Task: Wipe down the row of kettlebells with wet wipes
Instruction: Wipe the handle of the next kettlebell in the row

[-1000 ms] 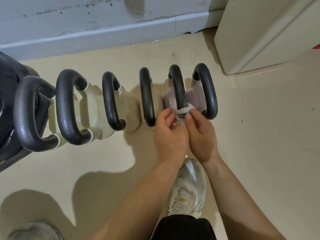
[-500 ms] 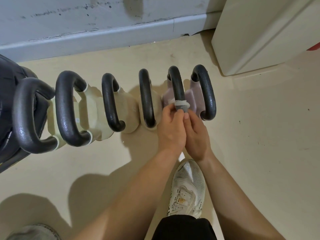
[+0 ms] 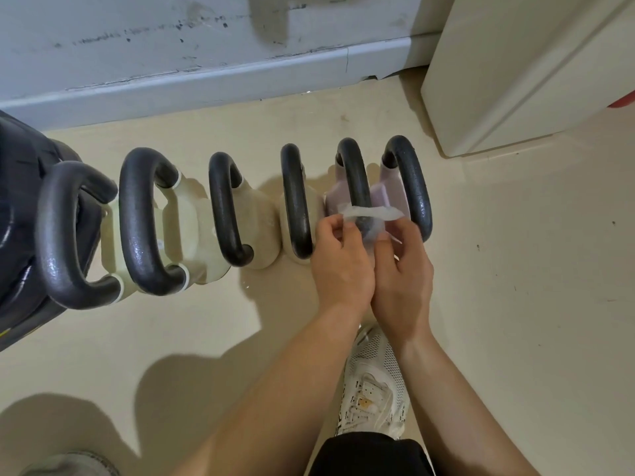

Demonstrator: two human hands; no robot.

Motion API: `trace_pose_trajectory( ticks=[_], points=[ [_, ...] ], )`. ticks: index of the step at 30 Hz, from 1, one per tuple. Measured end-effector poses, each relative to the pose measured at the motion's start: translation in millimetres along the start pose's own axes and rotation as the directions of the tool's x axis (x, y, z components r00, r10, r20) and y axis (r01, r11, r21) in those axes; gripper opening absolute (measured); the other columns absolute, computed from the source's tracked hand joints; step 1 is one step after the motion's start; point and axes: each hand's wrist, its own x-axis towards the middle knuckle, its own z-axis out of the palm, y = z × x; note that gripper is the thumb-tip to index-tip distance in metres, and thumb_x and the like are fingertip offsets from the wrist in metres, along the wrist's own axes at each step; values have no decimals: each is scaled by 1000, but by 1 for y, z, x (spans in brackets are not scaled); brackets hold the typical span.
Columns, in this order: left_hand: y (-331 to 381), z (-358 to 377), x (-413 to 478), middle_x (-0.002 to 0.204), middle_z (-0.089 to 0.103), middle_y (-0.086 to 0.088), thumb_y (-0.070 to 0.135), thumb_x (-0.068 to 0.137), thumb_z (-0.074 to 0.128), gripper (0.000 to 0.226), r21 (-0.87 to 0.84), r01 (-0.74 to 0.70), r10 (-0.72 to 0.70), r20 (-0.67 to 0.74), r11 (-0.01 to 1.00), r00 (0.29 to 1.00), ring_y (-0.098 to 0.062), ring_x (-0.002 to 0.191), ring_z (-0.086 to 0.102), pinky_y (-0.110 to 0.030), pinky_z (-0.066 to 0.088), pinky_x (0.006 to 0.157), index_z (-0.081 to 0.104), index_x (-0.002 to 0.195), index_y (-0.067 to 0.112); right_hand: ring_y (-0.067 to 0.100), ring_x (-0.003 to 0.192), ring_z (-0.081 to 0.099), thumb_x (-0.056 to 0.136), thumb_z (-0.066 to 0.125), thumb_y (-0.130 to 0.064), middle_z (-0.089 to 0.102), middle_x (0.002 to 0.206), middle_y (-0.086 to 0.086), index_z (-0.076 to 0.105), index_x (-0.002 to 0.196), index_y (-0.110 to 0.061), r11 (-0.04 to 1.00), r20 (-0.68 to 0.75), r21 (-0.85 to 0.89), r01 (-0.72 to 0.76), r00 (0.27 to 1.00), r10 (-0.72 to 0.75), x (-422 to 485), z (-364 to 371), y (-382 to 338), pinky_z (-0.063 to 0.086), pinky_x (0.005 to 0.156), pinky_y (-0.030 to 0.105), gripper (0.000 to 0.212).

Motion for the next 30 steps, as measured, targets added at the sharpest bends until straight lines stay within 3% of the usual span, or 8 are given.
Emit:
trace_pose_trajectory(
  ticks=[3, 7, 11, 14, 17, 22, 26, 30],
  points=[
    [4, -1, 0, 104, 68, 5, 36, 98, 51, 17, -126, 58, -55, 25, 990, 998, -13, 100, 64, -37, 50, 96, 59, 108, 24, 18, 109, 67, 106, 39, -28, 71, 117, 0, 63, 129, -18, 998, 122, 64, -8, 992, 0, -1, 2, 2, 54, 94, 37, 35],
    [16, 1, 5, 113, 66, -4, 44, 97, 45, 28, -216, 161, -147, 77, 963, 986, -18, 105, 62, -39, 47, 101, 55, 112, 22, 10, 103, 65, 103, 35, -33, 71, 107, 2, 68, 111, -7, 976, 215, 191, -107, 974, 65, 16, 9, -5, 50, 93, 25, 42],
    [24, 6, 12, 115, 71, -7, 59, 91, 41, 60, -277, 280, -242, 164, 919, 956, -18, 106, 66, -40, 49, 101, 61, 126, 16, 31, 115, 68, 108, 36, -37, 70, 115, 25, 67, 118, 0, 887, 294, 326, -328, 927, 235, 41, 15, -15, 54, 102, 41, 49],
    [29, 6, 21, 105, 74, -3, 48, 99, 47, 40, -284, 375, -336, 178, 882, 925, -12, 94, 66, -26, 49, 79, 71, 114, 20, 26, 108, 71, 106, 33, -46, 73, 110, 20, 69, 112, -6, 916, 252, 208, -343, 924, 289, 49, 22, -17, 55, 94, 36, 54],
    [28, 5, 22, 95, 75, -5, 43, 98, 54, 32, -294, 426, -380, 202, 856, 903, -15, 88, 70, -28, 51, 73, 73, 103, 19, 16, 91, 70, 104, 33, -44, 72, 94, 11, 69, 99, -14, 962, 221, 65, -265, 944, 245, 44, 21, -12, 55, 81, 32, 47],
    [26, 5, 13, 89, 77, -7, 38, 99, 56, 31, -360, 372, -343, 146, 856, 928, -20, 86, 74, -32, 57, 78, 75, 81, 21, 8, 86, 73, 110, 42, -24, 75, 94, 0, 65, 118, -12, 952, 152, 214, -218, 970, 188, 23, 15, -11, 54, 72, 17, 27],
    [21, 11, 1, 97, 75, -3, 28, 101, 52, 21, -276, 262, -270, 13, 925, 963, -20, 94, 71, -40, 57, 91, 72, 102, 23, 6, 57, 58, 107, 50, -19, 65, 67, 3, 66, 89, -4, 979, 38, 141, -151, 988, 147, 18, 10, -11, 46, 54, 16, 28],
    [14, 10, -8, 100, 74, 7, 19, 99, 54, 22, -153, 82, -92, -63, 985, 994, -8, 94, 69, -35, 56, 93, 71, 112, 26, 7, 52, 48, 106, 50, -14, 58, 60, 1, 62, 76, -4, 992, 1, 90, -86, 996, 87, 17, 7, -6, 39, 49, 17, 33]
  ],
)
